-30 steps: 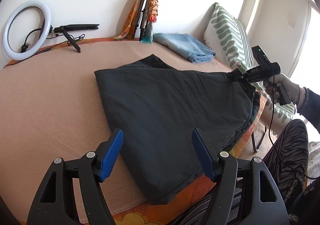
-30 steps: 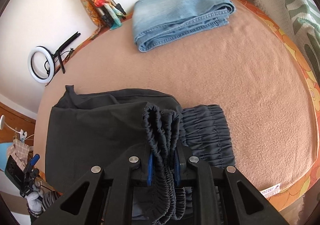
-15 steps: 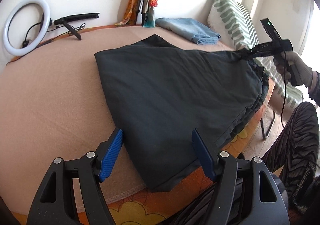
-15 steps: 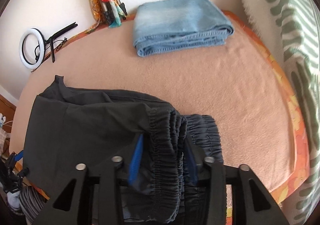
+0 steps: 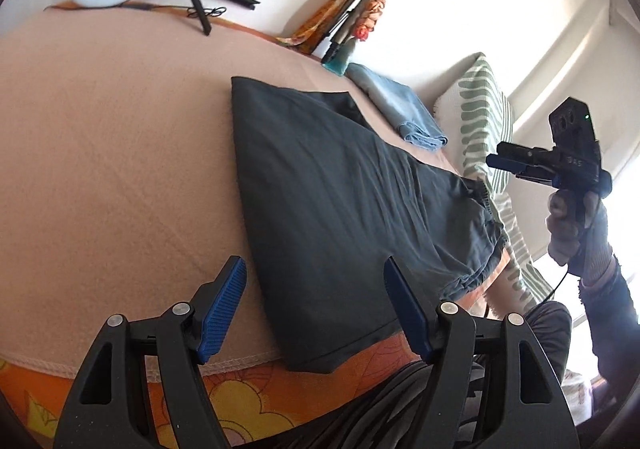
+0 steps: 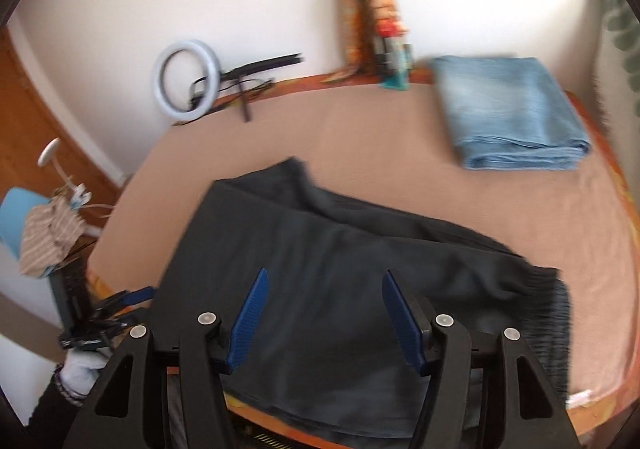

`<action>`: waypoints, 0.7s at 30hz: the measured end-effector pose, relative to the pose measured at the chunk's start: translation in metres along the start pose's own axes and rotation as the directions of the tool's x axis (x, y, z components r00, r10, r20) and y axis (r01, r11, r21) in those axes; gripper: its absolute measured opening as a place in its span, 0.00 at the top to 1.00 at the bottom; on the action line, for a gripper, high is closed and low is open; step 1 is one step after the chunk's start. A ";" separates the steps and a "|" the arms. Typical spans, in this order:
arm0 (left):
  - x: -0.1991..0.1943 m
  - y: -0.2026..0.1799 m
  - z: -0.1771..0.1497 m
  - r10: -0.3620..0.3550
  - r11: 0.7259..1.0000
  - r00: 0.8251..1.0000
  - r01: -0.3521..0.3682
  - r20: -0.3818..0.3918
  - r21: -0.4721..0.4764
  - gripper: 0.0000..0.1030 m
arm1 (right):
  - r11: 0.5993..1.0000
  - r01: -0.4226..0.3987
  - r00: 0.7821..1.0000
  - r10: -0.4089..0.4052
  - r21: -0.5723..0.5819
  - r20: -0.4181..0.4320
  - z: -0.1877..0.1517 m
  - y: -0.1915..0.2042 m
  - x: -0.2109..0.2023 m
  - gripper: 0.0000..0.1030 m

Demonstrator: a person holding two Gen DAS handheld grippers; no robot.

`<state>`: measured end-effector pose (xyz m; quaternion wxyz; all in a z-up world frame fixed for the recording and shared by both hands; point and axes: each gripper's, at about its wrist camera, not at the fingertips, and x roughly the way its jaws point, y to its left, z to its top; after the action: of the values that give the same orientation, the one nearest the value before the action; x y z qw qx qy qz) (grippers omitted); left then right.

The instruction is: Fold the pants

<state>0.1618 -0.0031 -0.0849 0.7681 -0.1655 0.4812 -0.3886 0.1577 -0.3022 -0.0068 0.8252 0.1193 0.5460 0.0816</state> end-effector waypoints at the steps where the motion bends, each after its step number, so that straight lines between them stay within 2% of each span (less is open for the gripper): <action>1: 0.001 0.002 -0.001 -0.003 1.000 1.000 0.003 -0.002 -0.011 0.31 | 1.000 -0.029 1.000 0.028 -0.005 -0.011 0.001 0.009 0.006 0.40; 4: 0.002 0.006 -0.003 -0.037 0.998 0.999 0.037 0.012 -0.047 0.31 | 0.996 -0.092 0.995 0.091 -0.019 -0.042 0.009 0.036 0.027 0.40; 9: 0.000 0.011 -0.005 -0.080 0.993 0.996 0.083 0.042 -0.086 0.31 | 0.987 -0.149 0.984 0.142 -0.059 -0.103 0.020 0.079 0.065 0.40; 14: 0.000 0.009 -0.007 -0.101 0.992 0.994 0.104 0.040 -0.065 0.31 | 0.983 -0.162 0.977 0.147 -0.091 -0.154 0.029 0.114 0.098 0.40; 21: -0.007 0.014 -0.009 -0.180 0.976 0.979 0.190 0.092 -0.109 0.33 | 0.979 -0.154 0.964 0.118 -0.136 -0.237 0.039 0.152 0.147 0.40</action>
<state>0.1582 0.0119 -0.0938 0.7364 -0.2701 0.4541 -0.4225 0.2505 -0.1212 -0.0785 0.7563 0.0827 0.6196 0.1930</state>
